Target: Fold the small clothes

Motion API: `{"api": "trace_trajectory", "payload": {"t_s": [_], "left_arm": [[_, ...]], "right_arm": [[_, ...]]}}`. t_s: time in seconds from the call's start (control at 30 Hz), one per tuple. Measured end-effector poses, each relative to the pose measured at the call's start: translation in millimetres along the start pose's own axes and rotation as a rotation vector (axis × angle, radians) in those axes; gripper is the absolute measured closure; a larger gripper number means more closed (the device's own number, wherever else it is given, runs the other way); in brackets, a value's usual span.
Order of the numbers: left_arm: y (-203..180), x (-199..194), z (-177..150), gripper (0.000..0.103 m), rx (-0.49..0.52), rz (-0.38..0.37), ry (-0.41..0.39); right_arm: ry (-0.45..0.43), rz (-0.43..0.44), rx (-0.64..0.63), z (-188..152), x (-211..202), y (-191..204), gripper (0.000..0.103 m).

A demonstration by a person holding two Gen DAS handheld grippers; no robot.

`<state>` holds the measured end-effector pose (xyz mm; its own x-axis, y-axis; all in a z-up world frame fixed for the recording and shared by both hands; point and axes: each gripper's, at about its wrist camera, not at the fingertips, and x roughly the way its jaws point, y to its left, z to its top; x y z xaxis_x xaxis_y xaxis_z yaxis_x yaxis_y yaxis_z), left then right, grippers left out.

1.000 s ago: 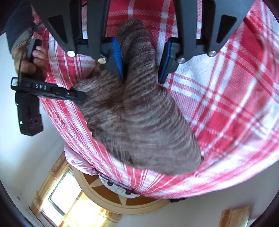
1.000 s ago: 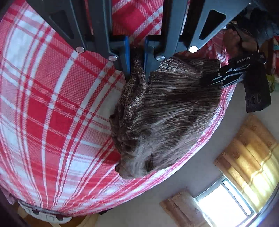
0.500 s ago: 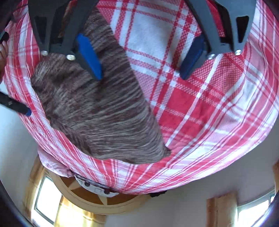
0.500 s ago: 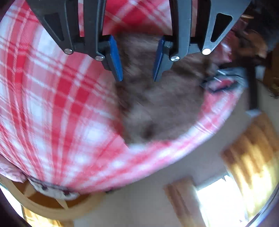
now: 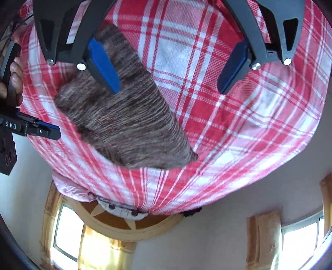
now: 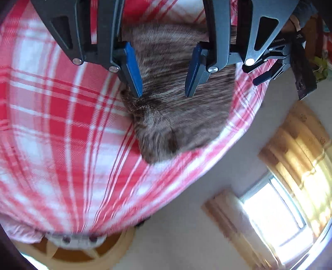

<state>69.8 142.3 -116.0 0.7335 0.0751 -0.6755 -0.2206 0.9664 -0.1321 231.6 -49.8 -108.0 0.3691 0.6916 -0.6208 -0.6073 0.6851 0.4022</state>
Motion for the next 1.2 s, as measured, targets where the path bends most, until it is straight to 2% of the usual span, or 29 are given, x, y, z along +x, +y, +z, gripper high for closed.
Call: {"api": "trace_trajectory", "payload": {"t_s": [0.13, 0.33, 0.53, 0.73, 1.2], "left_arm": [[-4, -33, 6, 0.005, 0.034, -0.005, -0.083], [-18, -64, 11, 0.005, 0.068, -0.045, -0.158], [-30, -88, 8, 0.005, 0.103, -0.065, -0.220], [-31, -98, 10, 0.004, 0.096, -0.081, -0.241], [-33, -112, 11, 0.004, 0.095, -0.091, -0.266]], "right_arm": [[-0.112, -0.053, -0.032, -18, -49, 24, 0.050], [-0.222, -0.084, -0.102, -49, -94, 61, 0.049], [-0.266, -0.140, -0.170, -64, -126, 90, 0.049], [-0.305, -0.168, -0.180, -68, -148, 101, 0.049], [-0.320, -0.171, -0.201, -73, -155, 114, 0.049]]}}
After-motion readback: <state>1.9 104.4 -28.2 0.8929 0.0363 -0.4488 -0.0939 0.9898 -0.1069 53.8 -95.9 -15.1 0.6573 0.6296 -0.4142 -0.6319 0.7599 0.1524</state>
